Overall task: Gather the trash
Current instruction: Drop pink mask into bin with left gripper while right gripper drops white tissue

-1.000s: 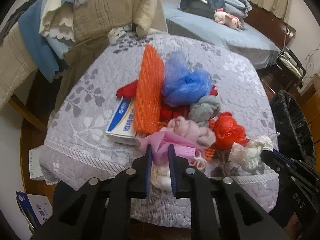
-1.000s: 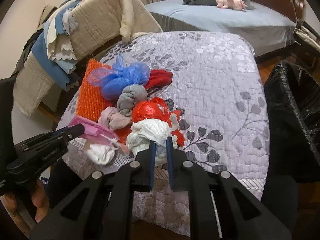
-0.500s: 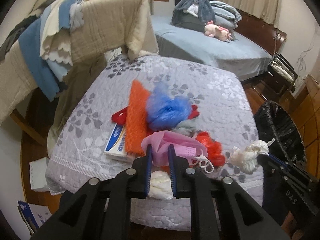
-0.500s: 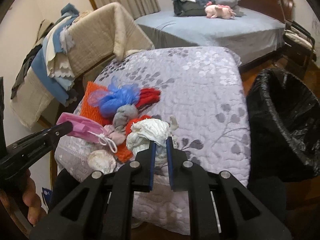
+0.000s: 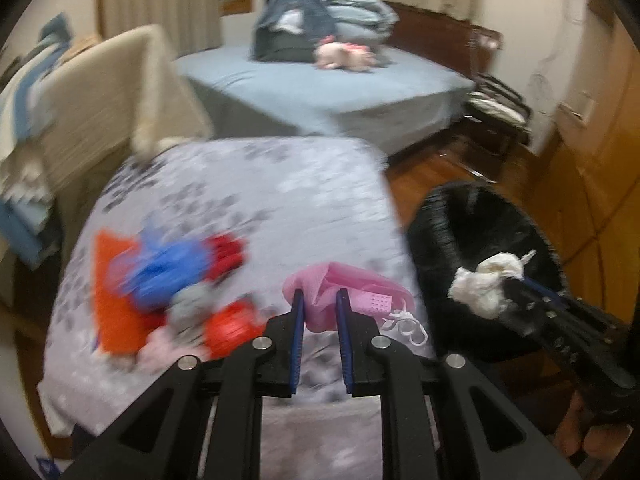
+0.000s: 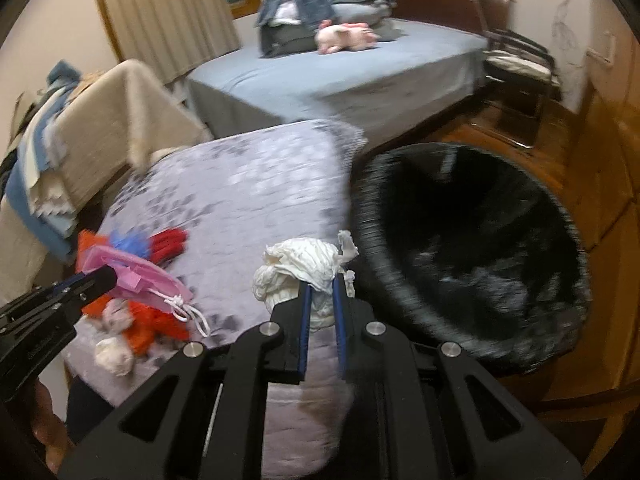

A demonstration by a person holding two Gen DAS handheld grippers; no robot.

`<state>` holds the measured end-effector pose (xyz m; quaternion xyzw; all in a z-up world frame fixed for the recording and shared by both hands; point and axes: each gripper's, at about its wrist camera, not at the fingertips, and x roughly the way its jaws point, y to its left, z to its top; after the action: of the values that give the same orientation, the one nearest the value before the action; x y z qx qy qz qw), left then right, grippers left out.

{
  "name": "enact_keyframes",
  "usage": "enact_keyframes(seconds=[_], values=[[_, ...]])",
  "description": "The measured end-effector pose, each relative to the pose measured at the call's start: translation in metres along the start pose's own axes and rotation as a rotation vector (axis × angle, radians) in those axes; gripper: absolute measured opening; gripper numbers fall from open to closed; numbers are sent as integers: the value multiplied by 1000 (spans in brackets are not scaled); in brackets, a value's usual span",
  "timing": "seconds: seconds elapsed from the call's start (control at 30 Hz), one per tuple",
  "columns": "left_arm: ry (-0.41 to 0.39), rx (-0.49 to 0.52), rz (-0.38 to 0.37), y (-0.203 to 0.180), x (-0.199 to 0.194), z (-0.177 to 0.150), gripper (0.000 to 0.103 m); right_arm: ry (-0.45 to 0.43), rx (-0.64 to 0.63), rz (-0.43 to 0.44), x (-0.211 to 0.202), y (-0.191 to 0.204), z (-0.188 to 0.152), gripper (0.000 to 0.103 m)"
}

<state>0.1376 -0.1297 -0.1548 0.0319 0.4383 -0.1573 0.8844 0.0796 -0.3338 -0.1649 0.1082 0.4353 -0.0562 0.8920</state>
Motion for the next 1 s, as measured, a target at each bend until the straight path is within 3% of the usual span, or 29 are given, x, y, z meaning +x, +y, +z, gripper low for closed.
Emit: enact_keyframes(seconds=[0.23,0.4,0.6,0.77,0.87,0.93,1.0], values=[[-23,80,-139,-90,37,37,16,6,102,-87,15,-91,20,11],[-8,117,-172,-141,70,52,16,59,107,-114,44,-132,28,11],[84,168,-192,-189,127,60,16,150,123,-153,88,-171,35,11],[159,219,-179,-210,170,58,21,218,148,-165,123,-194,39,12],[208,227,-171,-213,189,53,34,234,159,-184,132,-201,38,22],[213,231,-165,-213,191,53,36,237,168,-188,132,-205,37,24],[200,223,-167,-206,185,53,44,232,171,-190,128,-204,34,24]])
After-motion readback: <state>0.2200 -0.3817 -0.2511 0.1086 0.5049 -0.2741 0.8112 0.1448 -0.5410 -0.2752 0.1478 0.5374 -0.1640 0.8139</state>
